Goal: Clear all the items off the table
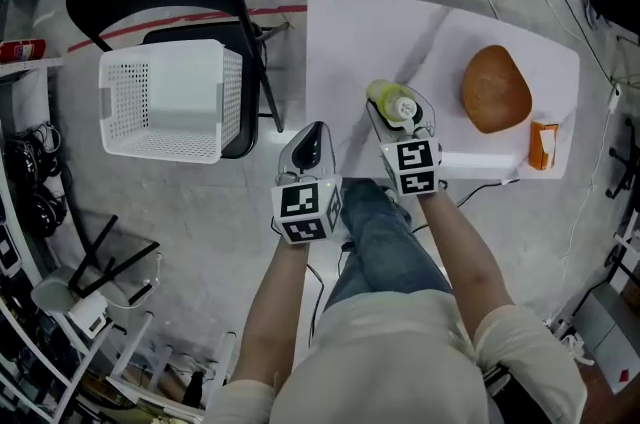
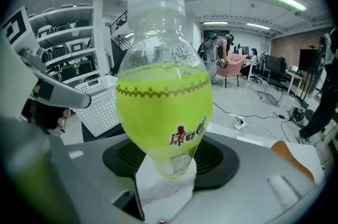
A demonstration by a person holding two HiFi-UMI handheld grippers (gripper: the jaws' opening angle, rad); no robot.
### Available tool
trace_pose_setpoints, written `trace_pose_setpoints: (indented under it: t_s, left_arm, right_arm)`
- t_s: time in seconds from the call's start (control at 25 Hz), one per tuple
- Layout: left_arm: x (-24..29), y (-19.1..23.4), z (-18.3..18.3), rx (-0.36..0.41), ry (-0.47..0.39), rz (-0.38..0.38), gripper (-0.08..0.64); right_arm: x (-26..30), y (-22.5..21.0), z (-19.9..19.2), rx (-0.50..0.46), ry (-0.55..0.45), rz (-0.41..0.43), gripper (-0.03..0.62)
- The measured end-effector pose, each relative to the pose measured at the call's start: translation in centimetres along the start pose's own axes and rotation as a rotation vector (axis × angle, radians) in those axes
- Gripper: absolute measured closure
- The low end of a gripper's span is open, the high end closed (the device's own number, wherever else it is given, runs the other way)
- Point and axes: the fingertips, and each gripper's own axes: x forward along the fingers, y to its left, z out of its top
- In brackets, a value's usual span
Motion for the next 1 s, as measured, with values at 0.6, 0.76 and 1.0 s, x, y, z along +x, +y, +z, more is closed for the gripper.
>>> trace_pose_setpoints:
  t_s: [0.6, 0.76, 1.0]
  left_arm:
    - [-7.2, 0.5, 5.8, 0.019, -0.073, 0.060, 0.551]
    - [-8.6, 0.5, 6.8, 0.019, -0.090, 0.080, 0.551]
    - [-10.9, 0.4, 9.1, 0.005, -0.124, 0.092, 0.551]
  right_arm:
    - [-7.4, 2.9, 7.5, -0.051, -0.057, 0.046, 0.334]
    - [-8.9, 3.5, 9.5, -0.069, -0.076, 0.071, 0.333]
    - [-11.1, 4.9, 12.4, -0.134, -0.087, 0.115, 0.333]
